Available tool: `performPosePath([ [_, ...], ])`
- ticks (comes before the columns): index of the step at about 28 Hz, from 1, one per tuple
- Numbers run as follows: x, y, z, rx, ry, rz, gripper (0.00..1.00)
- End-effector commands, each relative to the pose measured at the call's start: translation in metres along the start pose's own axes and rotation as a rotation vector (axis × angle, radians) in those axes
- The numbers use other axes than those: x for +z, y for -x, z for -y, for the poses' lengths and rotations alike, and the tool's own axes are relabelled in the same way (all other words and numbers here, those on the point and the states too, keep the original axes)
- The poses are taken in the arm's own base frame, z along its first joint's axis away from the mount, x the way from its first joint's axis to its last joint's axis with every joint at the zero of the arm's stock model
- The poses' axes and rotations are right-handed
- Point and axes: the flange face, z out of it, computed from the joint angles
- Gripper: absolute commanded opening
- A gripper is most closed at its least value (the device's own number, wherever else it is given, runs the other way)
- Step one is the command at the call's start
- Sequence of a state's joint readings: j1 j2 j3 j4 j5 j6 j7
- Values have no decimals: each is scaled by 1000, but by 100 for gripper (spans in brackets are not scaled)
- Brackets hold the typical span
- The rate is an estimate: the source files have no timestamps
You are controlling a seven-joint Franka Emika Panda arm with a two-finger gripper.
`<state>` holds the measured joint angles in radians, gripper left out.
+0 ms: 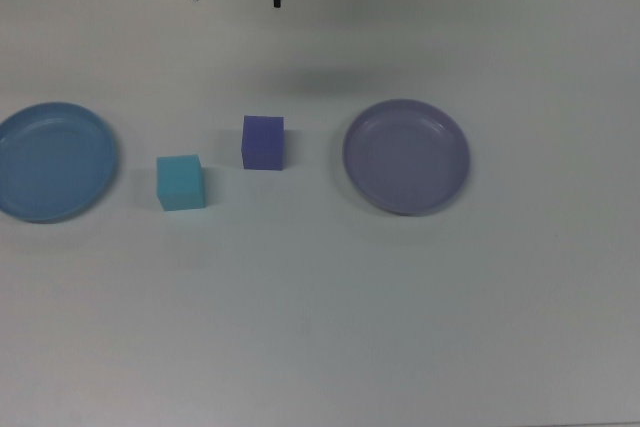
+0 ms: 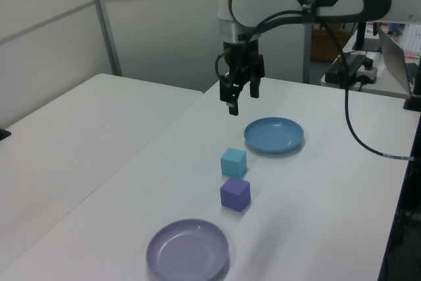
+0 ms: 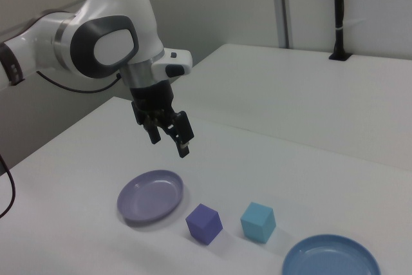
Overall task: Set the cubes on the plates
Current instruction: 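Lower the open gripper down over the purple cube, then close the gripper on the purple cube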
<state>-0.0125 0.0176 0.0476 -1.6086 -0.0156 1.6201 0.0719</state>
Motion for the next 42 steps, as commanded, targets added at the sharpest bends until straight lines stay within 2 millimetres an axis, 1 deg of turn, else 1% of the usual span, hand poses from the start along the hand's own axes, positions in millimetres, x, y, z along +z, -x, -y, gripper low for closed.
performPosePath([
  [1, 13, -10, -6, -83, -12, 17, 100],
  [5, 16, -17, -6, -84, -10, -13, 100],
  [10, 45, -36, -5, -118, -9, -8, 100],
  [13, 67, -47, -6, -199, 2, 2, 100],
  [15, 75, -49, -4, -220, 2, 14, 100],
  [16, 84, -49, -2, -223, 1, 31, 100],
  [19, 100, -45, 0, -224, 0, 55, 100],
  [21, 116, -41, 3, -226, -2, 84, 100],
  [23, 126, -39, 6, -231, -3, 98, 100],
  [25, 139, -38, 9, -225, -5, 112, 100],
  [27, 161, -35, 13, -187, -3, 122, 100],
  [28, 173, -35, 17, -175, -2, 130, 100],
  [29, 192, -36, 29, -152, 4, 136, 100],
  [30, 199, -37, 32, -138, 11, 135, 100],
  [33, 225, -42, 33, -103, 47, 148, 100],
  [34, 237, -45, 34, -81, 67, 151, 100],
  [38, 252, -50, 37, -53, 87, 136, 100],
  [40, 253, -51, 36, -49, 88, 135, 100],
  [42, 253, -51, 34, -46, 88, 135, 91],
])
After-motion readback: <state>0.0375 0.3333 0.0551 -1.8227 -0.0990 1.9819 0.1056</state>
